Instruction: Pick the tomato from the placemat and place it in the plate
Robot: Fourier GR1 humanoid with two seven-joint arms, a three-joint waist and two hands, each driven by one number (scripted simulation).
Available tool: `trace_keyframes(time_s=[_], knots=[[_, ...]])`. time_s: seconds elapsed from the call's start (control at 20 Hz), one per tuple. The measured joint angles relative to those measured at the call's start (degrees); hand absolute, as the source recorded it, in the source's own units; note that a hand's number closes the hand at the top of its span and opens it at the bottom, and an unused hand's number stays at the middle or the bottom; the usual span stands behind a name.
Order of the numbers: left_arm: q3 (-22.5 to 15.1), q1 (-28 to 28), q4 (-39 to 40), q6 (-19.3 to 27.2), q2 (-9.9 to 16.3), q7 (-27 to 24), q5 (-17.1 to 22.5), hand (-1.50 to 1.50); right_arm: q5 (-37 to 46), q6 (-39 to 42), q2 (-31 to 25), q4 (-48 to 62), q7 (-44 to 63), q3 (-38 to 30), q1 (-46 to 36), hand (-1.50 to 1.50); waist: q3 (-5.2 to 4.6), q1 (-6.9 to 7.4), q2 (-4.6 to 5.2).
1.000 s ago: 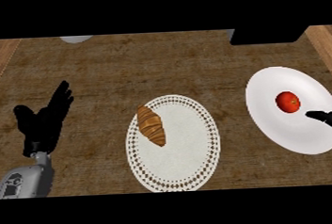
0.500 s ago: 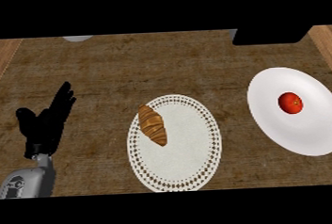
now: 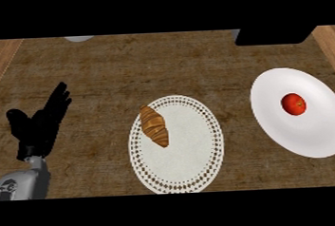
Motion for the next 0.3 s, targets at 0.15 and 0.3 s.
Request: trace_keyframes(time_s=[0.15,0.3], knots=[[-0.23,-1.14,1.36,0.92,-0.90,-0.67,-1.01,0.00,1.20,0.21,-1.61,3.72,-3.38,0.42,0.59,-1.50,0.01,-0.08,0.01],[-0.09,-1.62,2.15,0.80,-1.16,-0.76,-1.21,0.00,2.39,-0.04,-3.55,8.26,-5.65,0.96,-0.22,-1.50,0.02,-0.04,0.02]])
